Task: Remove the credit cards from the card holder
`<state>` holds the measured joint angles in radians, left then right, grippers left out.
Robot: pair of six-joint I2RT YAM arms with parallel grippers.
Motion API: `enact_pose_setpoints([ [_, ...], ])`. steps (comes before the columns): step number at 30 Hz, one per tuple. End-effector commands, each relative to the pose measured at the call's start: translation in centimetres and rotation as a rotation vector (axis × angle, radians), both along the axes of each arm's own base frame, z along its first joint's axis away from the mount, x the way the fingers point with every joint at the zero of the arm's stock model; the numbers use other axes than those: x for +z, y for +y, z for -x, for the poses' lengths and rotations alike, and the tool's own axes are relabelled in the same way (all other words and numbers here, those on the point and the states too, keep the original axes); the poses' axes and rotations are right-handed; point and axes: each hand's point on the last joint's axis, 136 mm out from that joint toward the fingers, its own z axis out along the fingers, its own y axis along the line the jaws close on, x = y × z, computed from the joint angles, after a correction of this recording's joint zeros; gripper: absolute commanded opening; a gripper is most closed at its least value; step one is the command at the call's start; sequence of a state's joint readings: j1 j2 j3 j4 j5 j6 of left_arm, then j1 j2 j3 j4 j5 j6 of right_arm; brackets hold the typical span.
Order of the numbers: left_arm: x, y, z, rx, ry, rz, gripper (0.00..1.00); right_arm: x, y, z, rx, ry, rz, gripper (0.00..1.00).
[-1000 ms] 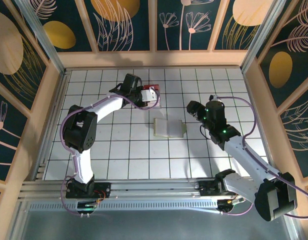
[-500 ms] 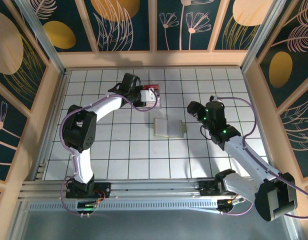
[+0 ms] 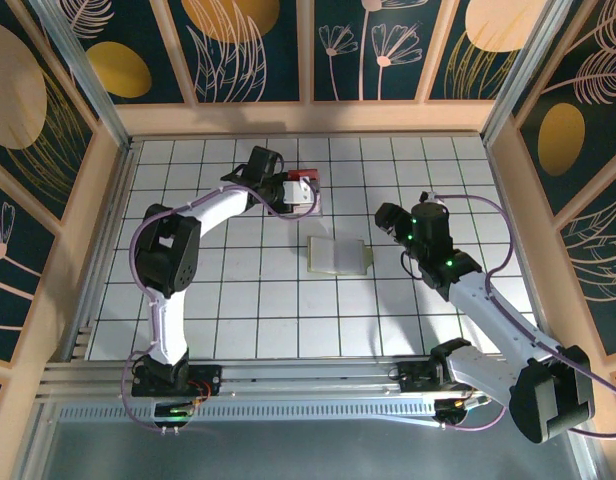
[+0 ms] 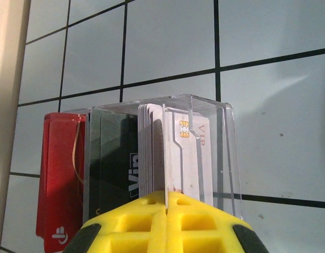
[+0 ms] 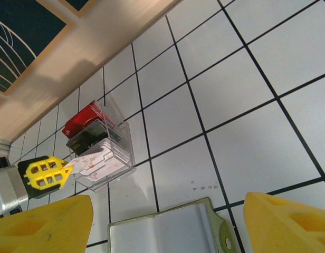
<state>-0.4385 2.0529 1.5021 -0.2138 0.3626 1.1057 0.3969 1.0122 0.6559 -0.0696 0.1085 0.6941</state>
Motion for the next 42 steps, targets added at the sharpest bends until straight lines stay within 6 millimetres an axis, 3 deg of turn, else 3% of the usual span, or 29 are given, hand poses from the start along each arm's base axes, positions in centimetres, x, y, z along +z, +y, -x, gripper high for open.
enact_pose_setpoints([
  [1,0.0,-0.3,-1.0,-0.007,0.007,0.014,0.00,1.4,-0.2,0.1,-0.025,-0.030,-0.018,0.76],
  [20,-1.9,0.7,-1.8,0.024,0.030,-0.076,0.01,1.4,0.3,0.0,-0.002,-0.034,-0.038,0.75],
  [31,-1.8,0.6,-2.4,0.039,0.055,-0.098,0.01,1.3,0.5,0.1,0.006,-0.036,-0.050,0.74],
  [42,-1.8,0.5,-0.5,-0.018,0.179,-0.141,0.00,1.4,0.6,0.2,0.008,-0.037,-0.054,0.74],
])
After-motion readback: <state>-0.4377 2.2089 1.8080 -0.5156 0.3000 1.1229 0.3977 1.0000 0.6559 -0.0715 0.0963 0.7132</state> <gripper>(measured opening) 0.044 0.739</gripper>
